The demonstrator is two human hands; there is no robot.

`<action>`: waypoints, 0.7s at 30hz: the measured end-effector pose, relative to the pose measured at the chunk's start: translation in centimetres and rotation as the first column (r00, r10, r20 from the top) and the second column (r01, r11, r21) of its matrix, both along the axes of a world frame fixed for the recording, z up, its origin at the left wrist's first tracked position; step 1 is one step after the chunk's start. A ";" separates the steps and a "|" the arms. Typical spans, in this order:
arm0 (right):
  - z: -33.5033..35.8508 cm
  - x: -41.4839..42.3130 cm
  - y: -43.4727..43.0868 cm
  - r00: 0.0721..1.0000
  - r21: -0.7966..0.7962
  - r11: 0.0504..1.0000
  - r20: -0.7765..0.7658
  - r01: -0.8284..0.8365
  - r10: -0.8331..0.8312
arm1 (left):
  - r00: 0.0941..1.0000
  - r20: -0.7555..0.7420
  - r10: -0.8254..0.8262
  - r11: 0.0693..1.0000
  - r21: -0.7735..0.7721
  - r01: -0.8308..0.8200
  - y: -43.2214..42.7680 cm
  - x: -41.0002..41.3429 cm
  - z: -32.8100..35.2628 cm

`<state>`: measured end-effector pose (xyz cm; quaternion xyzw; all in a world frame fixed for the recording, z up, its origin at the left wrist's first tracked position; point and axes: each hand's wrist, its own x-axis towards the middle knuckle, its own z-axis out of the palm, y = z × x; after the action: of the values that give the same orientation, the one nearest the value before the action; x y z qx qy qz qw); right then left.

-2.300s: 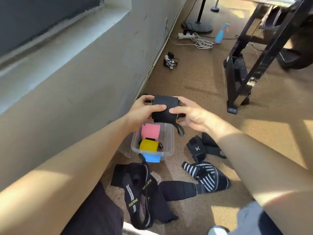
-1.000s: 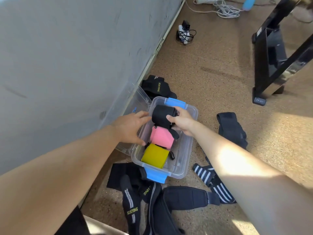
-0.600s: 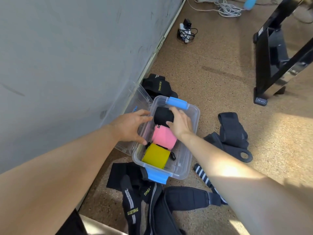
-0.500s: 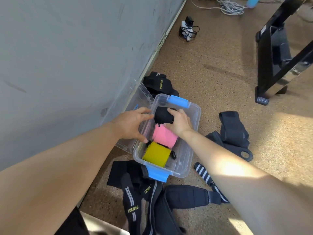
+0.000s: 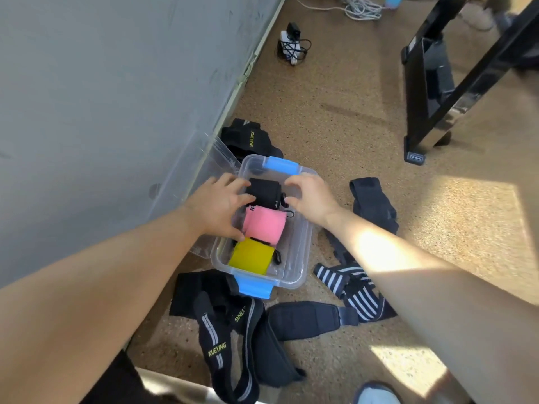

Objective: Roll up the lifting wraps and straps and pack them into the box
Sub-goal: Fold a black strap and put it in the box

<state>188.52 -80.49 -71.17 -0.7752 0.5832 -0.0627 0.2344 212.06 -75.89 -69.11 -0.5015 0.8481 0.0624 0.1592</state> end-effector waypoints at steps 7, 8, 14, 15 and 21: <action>-0.3 -5.4 5.6 0.999 0.161 0.987 -0.024 -0.029 0.033 | 0.958 0.075 -0.276 0.951 0.169 0.260 1.4 -6.7 -3.0; -0.5 -5.5 6.0 0.999 0.169 0.985 -0.022 -0.036 0.041 | 0.950 0.105 -0.295 0.944 0.183 0.273 1.5 -7.1 -3.6; -1.4 -6.3 6.1 0.999 0.210 0.977 0.002 -0.043 0.044 | 0.856 0.383 -0.346 0.935 0.220 0.280 2.2 -7.3 -5.4; -1.5 -6.4 6.1 0.999 0.215 0.976 0.016 -0.046 0.044 | 0.855 0.403 -0.326 0.942 0.215 0.257 2.3 -7.2 -5.2; -1.8 -6.4 6.3 0.989 0.211 0.975 0.143 -0.066 0.036 | 0.882 0.355 -0.310 0.945 0.218 0.244 1.8 -6.3 -5.1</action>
<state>182.07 -74.22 -73.00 -0.7539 0.5488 -0.0467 0.3582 205.74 -74.06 -74.17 -0.3619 0.8550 0.0100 0.3713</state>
